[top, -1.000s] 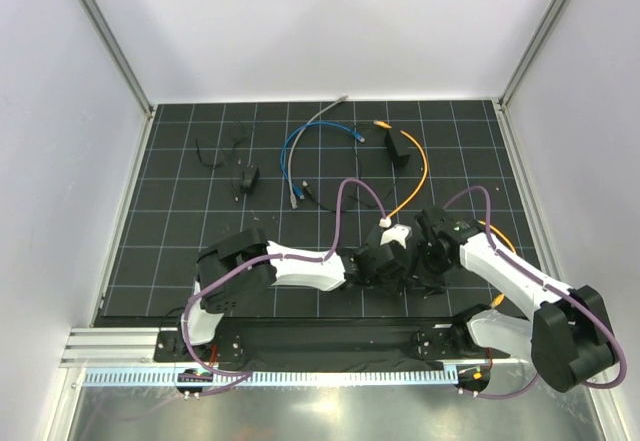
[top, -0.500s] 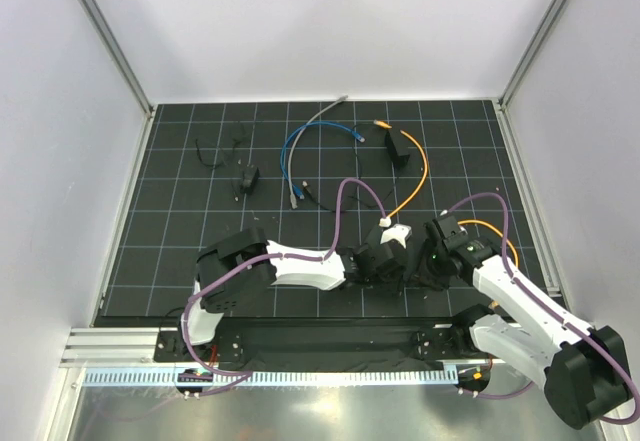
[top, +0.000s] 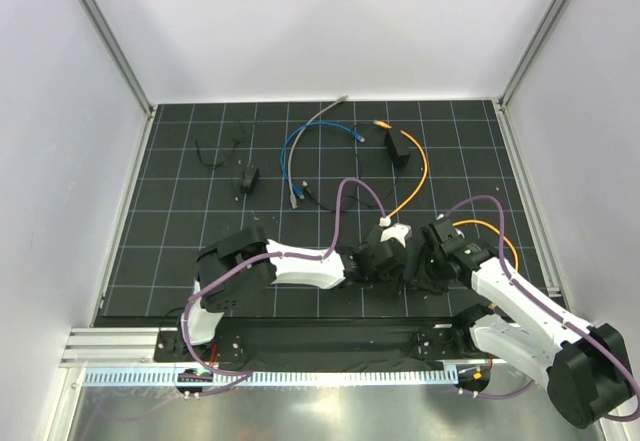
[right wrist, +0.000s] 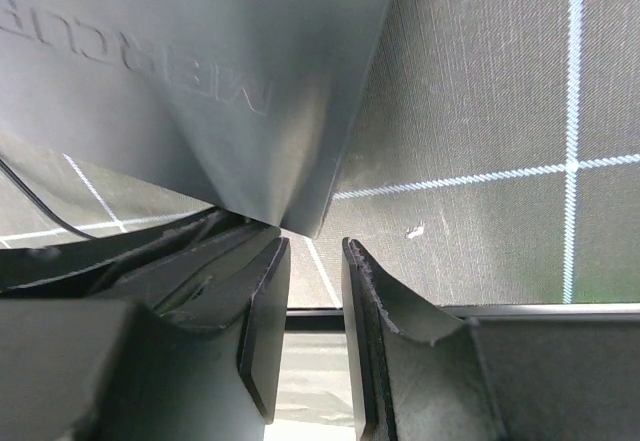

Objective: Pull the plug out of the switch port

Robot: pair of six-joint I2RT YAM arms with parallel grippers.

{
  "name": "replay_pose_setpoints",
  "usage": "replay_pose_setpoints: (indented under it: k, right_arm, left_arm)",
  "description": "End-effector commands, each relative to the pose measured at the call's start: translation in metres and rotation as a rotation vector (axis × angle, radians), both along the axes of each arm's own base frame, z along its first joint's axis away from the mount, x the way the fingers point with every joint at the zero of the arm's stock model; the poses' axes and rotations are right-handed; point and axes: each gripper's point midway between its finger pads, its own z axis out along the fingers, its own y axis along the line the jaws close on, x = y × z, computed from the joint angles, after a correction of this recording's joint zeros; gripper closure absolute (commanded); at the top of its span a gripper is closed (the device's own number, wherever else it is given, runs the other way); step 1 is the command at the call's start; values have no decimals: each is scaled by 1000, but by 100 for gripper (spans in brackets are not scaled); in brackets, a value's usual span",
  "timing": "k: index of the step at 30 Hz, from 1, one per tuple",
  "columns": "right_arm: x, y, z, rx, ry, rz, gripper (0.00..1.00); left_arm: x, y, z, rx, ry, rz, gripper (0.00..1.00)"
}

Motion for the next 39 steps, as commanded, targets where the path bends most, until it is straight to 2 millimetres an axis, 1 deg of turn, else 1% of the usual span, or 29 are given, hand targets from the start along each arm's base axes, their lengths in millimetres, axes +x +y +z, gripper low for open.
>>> replay_pose_setpoints:
  k: [1,3,7,9,13,14,15,16,17,18,19,21,24,27,31,35,37,39]
  right_arm:
    - [2,5,2,22,-33,5,65]
    - [2,5,2,23,-40,9,66]
    - [1,3,-7,5,-19,8,65]
    - [6,5,-8,11,-32,-1,65]
    - [21,-7,-7,-48,-102,-82,65]
    - [26,-10,-3,-51,-142,-107,65]
    - [29,-14,-3,-66,-164,-129,65]
    - [32,-15,-2,-63,-186,-146,65]
    - [35,-15,0,-50,-206,-176,65]
    - [37,-16,2,-44,-224,-194,65]
    - [39,-20,3,-59,-240,-217,65]
    - [41,-22,3,-48,-256,-257,65]
    - [41,-26,-2,-50,-262,-302,65]
    - [44,-20,-1,-5,-276,-320,65]
    - [45,-21,-3,-3,-271,-353,65]
    - [49,-22,-2,3,-285,-397,66]
    - [51,-24,-4,-3,-287,-424,66]
    - [50,-27,-7,-18,-275,-447,66]
  left_arm:
    - [2,18,-12,77,9,8,100]
    - [1,17,-15,79,18,3,100]
    - [-3,15,-17,77,38,-10,100]
    - [-4,16,-18,78,43,-10,100]
    - [-8,16,-18,75,57,-28,100]
    - [-11,13,-16,59,67,-41,100]
    - [-13,13,-16,53,75,-48,100]
    - [-13,13,-16,47,75,-48,100]
    - [-19,11,-15,33,97,-70,100]
    - [-21,8,-13,12,110,-77,100]
    - [-25,11,-16,13,125,-85,100]
    - [-27,5,-14,-23,133,-92,100]
    - [-32,5,-18,-26,161,-96,100]
    - [-34,6,-22,-28,175,-99,100]
    - [-40,4,-26,-48,205,-107,100]
    - [-53,8,-38,-41,253,-111,100]
    - [-56,13,-44,-20,264,-103,100]
    - [-58,19,-47,-13,274,-87,100]
